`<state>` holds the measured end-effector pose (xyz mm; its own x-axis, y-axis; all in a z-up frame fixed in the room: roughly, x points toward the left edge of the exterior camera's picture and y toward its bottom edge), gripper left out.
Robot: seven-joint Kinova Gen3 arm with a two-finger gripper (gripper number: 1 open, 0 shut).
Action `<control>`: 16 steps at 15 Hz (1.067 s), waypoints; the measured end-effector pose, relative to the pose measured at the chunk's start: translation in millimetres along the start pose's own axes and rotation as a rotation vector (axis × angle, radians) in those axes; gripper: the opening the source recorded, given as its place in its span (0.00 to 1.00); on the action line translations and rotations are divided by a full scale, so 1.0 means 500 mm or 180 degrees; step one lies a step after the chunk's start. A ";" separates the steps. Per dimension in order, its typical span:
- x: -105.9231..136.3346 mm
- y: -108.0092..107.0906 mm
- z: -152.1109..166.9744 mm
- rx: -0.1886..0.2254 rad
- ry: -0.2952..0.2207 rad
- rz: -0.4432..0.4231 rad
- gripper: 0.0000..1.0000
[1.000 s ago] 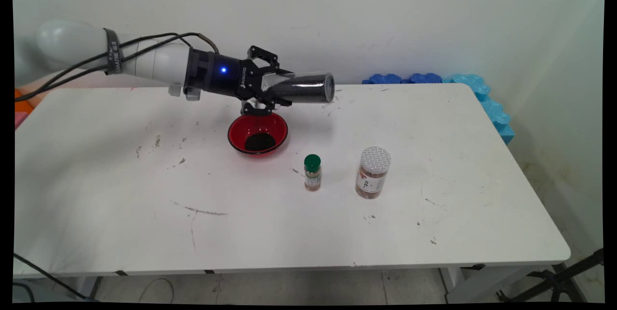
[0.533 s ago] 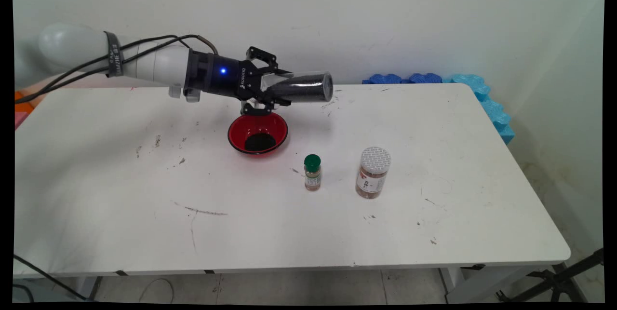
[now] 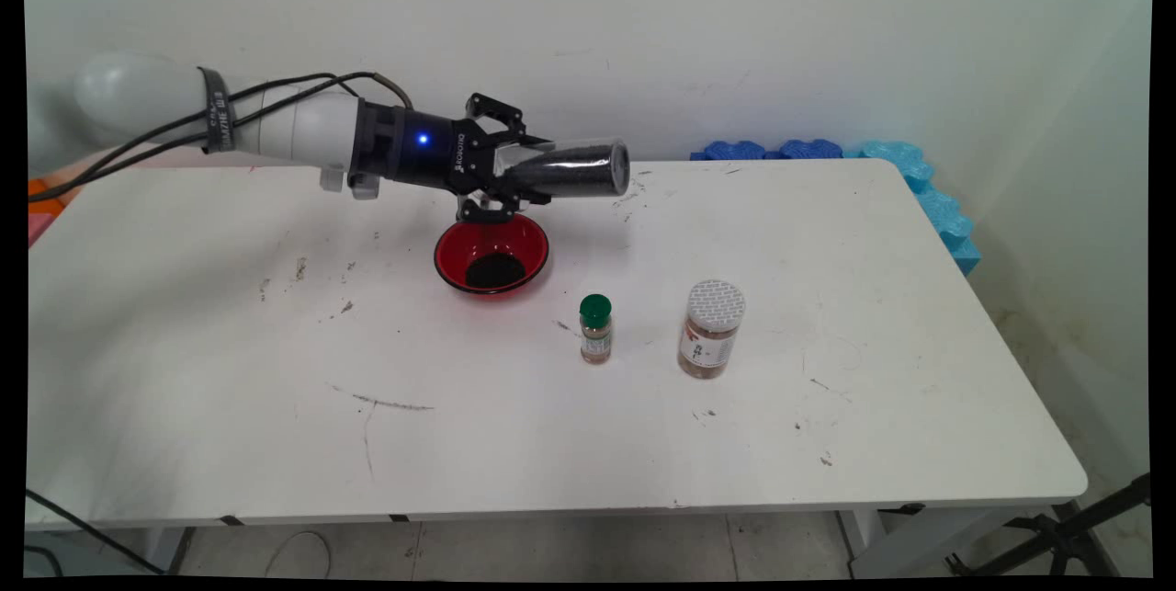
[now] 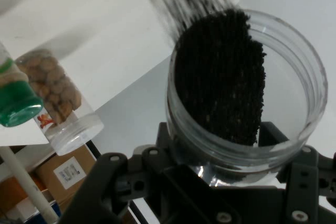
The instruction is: Pour the black seasoning powder in the red bowl
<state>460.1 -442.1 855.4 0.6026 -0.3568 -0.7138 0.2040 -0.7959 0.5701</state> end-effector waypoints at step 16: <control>0.016 -0.017 0.005 -0.0011 0.0043 -0.0137 0.00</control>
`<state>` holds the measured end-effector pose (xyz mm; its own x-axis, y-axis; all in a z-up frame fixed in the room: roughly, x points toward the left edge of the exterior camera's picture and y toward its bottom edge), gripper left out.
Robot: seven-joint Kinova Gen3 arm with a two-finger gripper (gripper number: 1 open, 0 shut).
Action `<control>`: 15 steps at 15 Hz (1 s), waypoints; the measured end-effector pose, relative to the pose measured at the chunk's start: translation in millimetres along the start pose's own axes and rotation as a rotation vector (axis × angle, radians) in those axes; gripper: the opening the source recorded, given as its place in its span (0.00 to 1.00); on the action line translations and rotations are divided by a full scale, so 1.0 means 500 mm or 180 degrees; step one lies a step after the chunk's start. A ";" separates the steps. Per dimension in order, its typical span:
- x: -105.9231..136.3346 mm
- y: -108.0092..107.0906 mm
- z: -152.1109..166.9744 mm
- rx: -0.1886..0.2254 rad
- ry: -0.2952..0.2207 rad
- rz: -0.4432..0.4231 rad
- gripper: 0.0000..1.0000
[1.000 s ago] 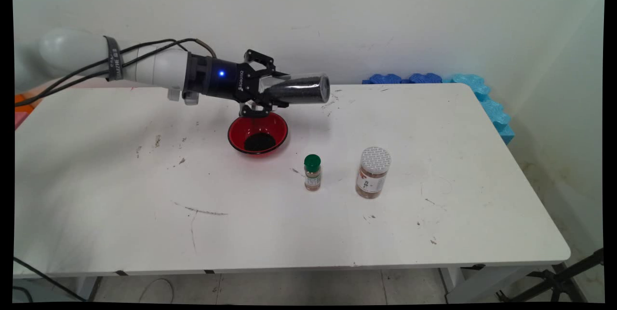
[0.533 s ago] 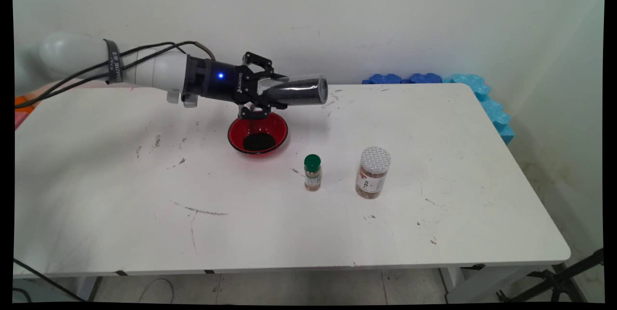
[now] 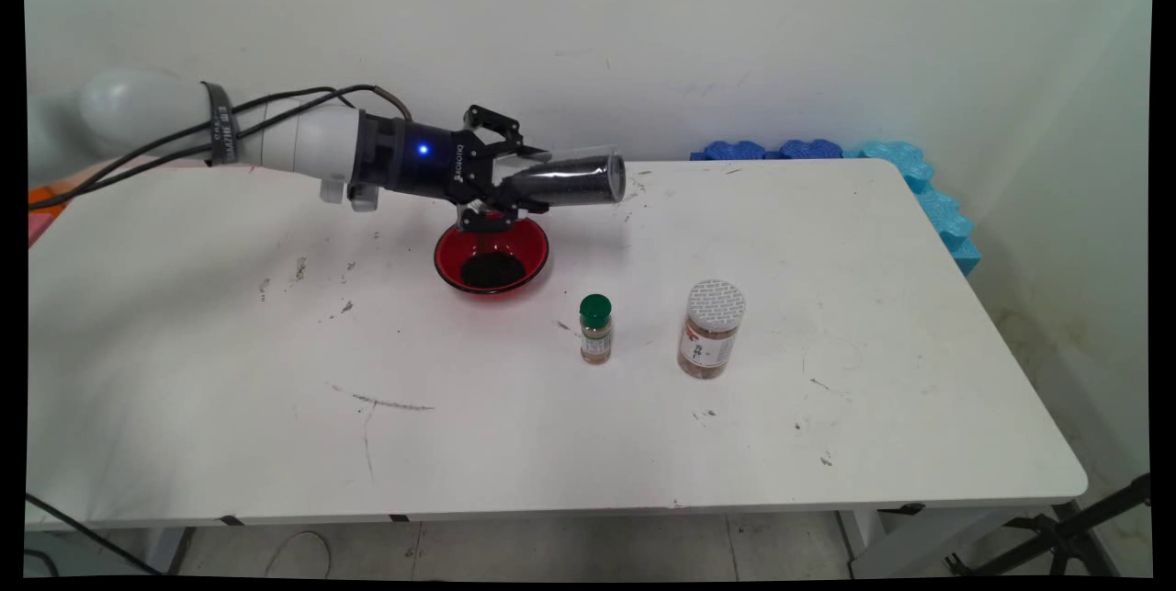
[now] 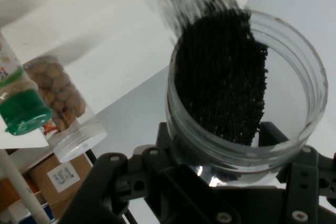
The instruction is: Pour the black seasoning powder in the red bowl
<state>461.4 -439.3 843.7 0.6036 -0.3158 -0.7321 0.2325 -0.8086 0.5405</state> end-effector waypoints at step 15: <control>0.003 -0.009 0.005 0.0013 0.0037 -0.0098 0.00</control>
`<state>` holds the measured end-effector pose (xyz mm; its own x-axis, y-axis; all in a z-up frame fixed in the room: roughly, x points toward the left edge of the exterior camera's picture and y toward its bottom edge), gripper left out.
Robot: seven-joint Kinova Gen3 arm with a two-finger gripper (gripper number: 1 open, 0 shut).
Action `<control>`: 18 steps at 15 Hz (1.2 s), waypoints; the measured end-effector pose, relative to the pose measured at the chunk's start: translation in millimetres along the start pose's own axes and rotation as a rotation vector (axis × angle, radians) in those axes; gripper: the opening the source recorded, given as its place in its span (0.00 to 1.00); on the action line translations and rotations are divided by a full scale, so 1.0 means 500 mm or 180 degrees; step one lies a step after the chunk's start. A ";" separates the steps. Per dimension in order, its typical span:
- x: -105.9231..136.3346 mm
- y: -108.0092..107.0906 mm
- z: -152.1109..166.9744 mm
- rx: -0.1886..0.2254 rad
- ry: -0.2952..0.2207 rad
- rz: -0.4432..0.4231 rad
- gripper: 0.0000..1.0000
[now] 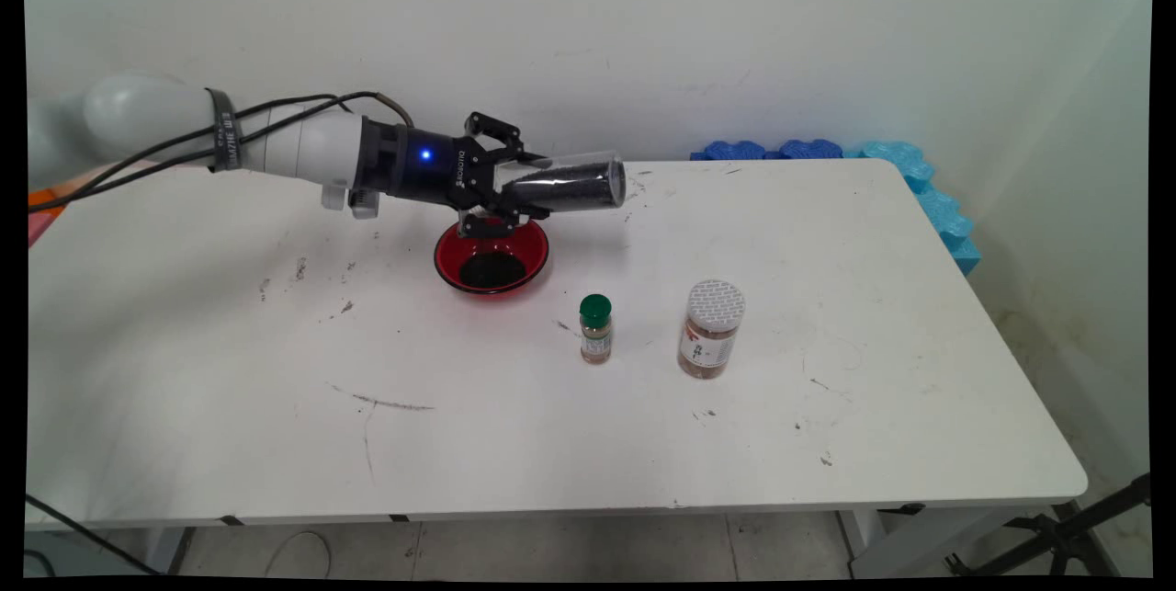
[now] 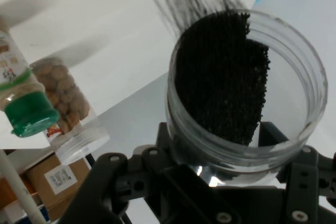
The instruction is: Pour the black seasoning powder in the red bowl
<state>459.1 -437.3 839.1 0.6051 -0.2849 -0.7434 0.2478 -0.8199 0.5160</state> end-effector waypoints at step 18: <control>0.005 0.023 -0.017 0.0469 0.0141 0.1512 0.00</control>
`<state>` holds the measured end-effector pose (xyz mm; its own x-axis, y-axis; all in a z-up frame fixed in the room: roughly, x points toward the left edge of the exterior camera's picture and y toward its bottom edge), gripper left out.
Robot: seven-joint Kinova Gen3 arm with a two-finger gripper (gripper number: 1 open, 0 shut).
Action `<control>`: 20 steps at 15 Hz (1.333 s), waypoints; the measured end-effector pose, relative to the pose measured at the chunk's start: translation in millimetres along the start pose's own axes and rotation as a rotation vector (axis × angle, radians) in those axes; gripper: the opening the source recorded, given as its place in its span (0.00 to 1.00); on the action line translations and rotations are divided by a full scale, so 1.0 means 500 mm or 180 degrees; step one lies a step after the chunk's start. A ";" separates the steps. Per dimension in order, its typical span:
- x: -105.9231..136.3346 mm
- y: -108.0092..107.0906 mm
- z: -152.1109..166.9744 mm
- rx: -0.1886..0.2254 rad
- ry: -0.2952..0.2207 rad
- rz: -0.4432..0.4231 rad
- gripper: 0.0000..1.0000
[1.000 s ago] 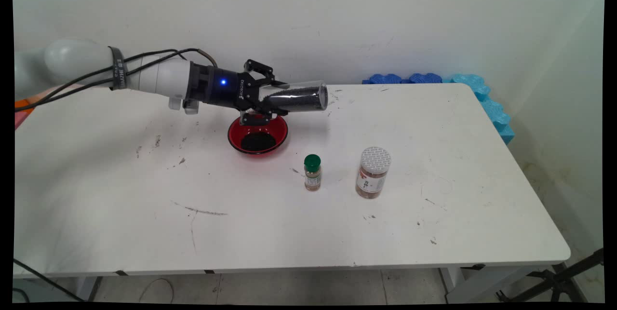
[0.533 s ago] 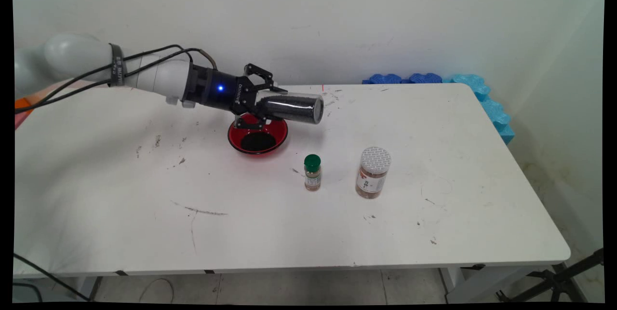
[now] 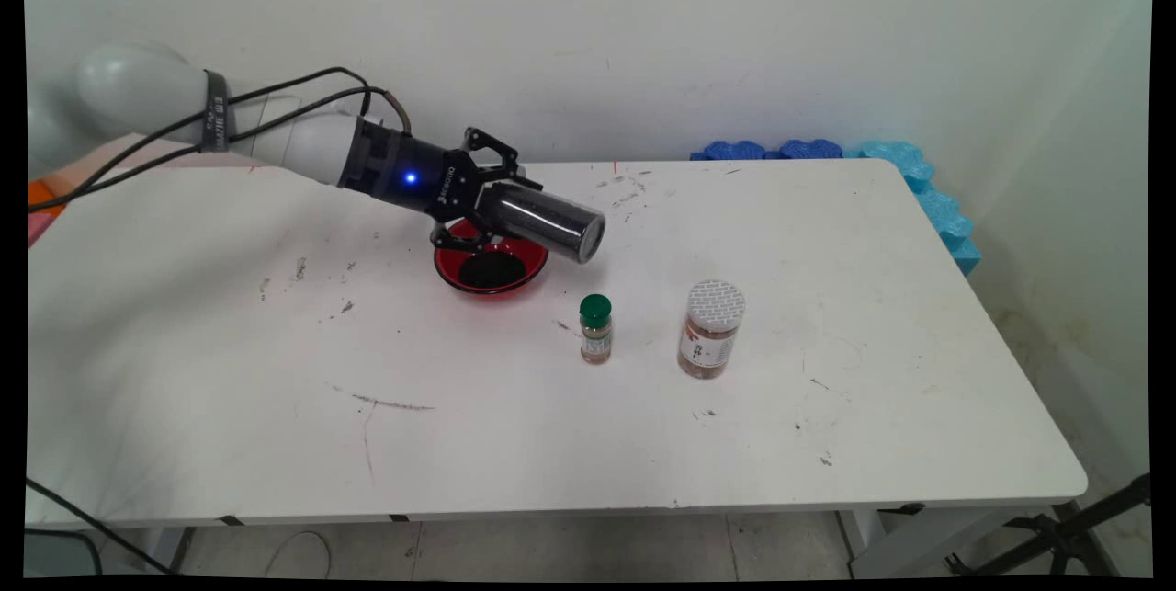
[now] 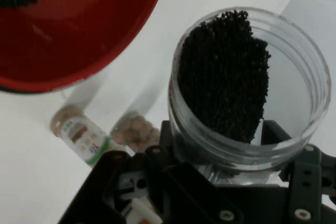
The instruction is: Pour the black seasoning powder in the red bowl
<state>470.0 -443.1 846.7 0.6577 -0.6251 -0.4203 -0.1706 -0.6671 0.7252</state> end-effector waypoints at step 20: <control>-0.092 0.098 -0.086 0.0228 0.0109 0.3268 0.00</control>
<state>463.1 -429.4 925.1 0.1904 -0.8963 0.4004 -0.7048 0.1591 0.6914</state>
